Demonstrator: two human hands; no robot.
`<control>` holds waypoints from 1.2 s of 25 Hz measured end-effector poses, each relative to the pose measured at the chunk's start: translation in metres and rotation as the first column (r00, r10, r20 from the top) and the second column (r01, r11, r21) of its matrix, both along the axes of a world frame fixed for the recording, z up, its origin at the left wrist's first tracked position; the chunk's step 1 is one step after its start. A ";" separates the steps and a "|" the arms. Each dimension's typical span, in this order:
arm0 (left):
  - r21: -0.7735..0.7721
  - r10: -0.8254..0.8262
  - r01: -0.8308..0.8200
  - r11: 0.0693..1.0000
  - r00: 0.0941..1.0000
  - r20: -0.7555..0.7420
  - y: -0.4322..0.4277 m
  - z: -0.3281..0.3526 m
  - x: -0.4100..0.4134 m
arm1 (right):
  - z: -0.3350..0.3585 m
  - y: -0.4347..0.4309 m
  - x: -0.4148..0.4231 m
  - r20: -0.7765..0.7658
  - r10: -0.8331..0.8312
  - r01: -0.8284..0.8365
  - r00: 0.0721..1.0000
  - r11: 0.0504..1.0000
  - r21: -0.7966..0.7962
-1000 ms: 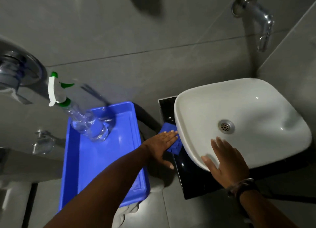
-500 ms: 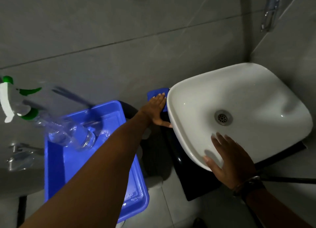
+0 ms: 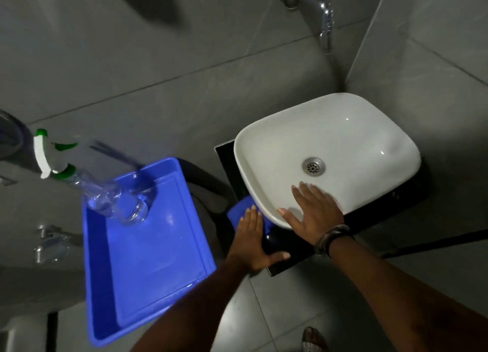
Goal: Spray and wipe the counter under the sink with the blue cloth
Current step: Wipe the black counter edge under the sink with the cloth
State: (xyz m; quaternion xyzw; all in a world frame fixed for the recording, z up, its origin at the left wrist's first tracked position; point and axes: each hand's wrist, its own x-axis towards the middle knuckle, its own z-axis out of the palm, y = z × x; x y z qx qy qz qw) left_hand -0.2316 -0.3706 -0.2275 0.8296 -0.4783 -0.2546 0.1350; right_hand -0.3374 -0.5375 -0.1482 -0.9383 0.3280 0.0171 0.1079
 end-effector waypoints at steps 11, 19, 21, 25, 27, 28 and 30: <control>-0.035 -0.113 0.115 0.993 0.993 0.039 0.044 0.012 -0.105 | -0.021 0.083 -0.093 0.526 -0.105 0.001 0.844 0.981 0.195; 0.320 -0.432 0.334 0.887 0.844 0.318 0.018 0.007 -0.046 | -0.075 0.125 -0.111 0.196 -0.327 0.260 0.924 0.917 0.302; 0.325 -0.447 0.343 0.881 0.828 0.339 0.021 0.011 -0.041 | -0.084 0.131 -0.110 0.123 -0.127 0.101 0.984 0.975 0.200; 0.383 -0.479 0.355 0.853 0.824 0.302 0.018 0.021 -0.040 | -0.091 0.133 -0.098 -0.022 0.162 -0.159 0.987 0.982 0.101; 0.438 -0.471 0.332 0.835 0.843 0.259 0.019 0.032 -0.034 | -0.092 0.129 -0.097 -0.056 0.167 -0.161 0.984 0.982 0.099; 0.435 -0.452 0.320 0.842 0.859 0.243 0.021 0.042 -0.029 | -0.091 0.127 -0.097 -0.061 0.175 -0.167 0.983 0.980 0.110; 0.230 -0.426 0.369 0.900 0.857 0.290 0.030 0.061 -0.024 | -0.091 0.126 -0.097 -0.056 0.185 -0.175 0.981 0.974 0.143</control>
